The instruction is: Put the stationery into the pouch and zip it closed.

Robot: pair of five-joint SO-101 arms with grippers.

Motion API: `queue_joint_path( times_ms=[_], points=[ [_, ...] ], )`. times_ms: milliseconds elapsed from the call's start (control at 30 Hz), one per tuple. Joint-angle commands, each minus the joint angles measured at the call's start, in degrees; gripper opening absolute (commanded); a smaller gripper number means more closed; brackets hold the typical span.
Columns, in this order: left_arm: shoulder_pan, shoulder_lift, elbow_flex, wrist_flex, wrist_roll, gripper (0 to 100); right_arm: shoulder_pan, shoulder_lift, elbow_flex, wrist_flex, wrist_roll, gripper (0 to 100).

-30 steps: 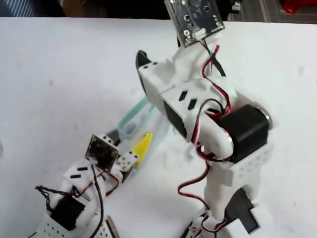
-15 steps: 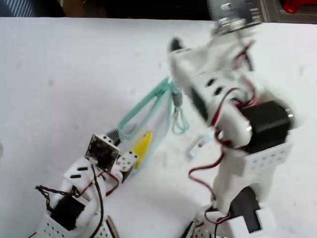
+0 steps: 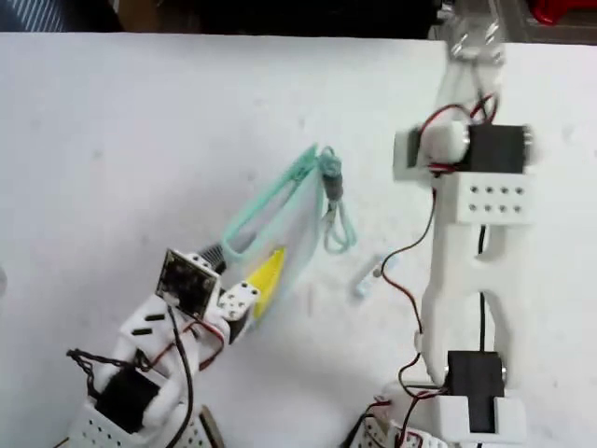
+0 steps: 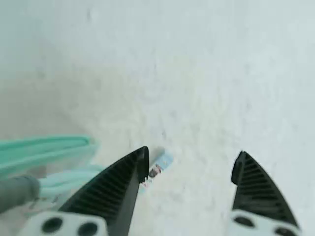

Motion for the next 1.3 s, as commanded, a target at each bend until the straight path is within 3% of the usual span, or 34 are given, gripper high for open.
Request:
queue_joint_path(
  times_ms=[0, 300, 667, 1000, 1200, 1267],
  points=[
    [-4.09, -0.13, -0.35, -1.85, 0.79, 17, -0.84, -1.01, 9.05, -0.75, 0.70, 25.4],
    [-5.41, -0.13, -0.26, -2.11, 0.88, 17, -5.85, -0.92, 30.59, -15.69, 0.70, 25.4],
    [-5.41, -0.13, -0.18, -2.02, 0.88, 17, -5.58, -0.84, 45.98, -30.37, 0.18, 25.4],
    [-5.41, -0.13, -0.18, -1.85, 0.88, 17, -5.85, -0.04, 48.97, -36.00, 0.09, 25.4],
    [-5.32, -0.13, -0.18, -1.85, 0.88, 17, -5.58, 10.24, 46.59, -39.78, -5.80, 25.2],
    [-5.32, -0.13, -0.18, -1.85, 0.88, 17, -5.23, 13.58, 44.48, -39.87, -5.98, 20.3]
  ],
)
